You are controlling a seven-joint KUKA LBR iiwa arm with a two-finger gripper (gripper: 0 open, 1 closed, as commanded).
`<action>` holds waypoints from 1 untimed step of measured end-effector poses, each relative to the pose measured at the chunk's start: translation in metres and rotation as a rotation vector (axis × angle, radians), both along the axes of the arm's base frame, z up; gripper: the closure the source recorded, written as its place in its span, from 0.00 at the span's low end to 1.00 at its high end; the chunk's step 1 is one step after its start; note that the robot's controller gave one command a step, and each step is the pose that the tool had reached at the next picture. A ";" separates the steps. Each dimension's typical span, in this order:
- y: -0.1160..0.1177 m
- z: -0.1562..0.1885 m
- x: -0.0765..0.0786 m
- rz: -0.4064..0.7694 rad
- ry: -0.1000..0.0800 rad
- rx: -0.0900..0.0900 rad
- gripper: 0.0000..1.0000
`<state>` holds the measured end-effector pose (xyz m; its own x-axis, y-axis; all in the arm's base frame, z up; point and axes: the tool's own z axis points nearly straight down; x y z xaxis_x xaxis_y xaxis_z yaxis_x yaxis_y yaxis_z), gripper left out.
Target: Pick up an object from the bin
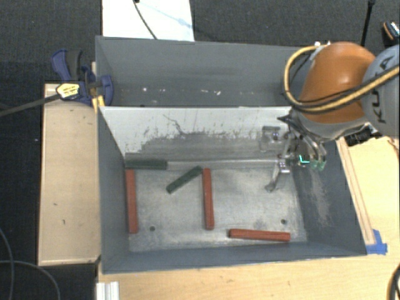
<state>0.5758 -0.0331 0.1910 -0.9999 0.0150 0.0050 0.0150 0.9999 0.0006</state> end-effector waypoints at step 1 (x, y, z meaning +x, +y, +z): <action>0.029 -0.125 -0.085 0.106 0.003 0.001 0.00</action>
Offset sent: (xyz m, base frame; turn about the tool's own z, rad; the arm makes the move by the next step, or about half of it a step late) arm -0.0814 0.0280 -0.1210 -0.1118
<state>0.4913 -0.0045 0.0664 -0.9959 -0.0906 0.0080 -0.0906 0.9959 0.0013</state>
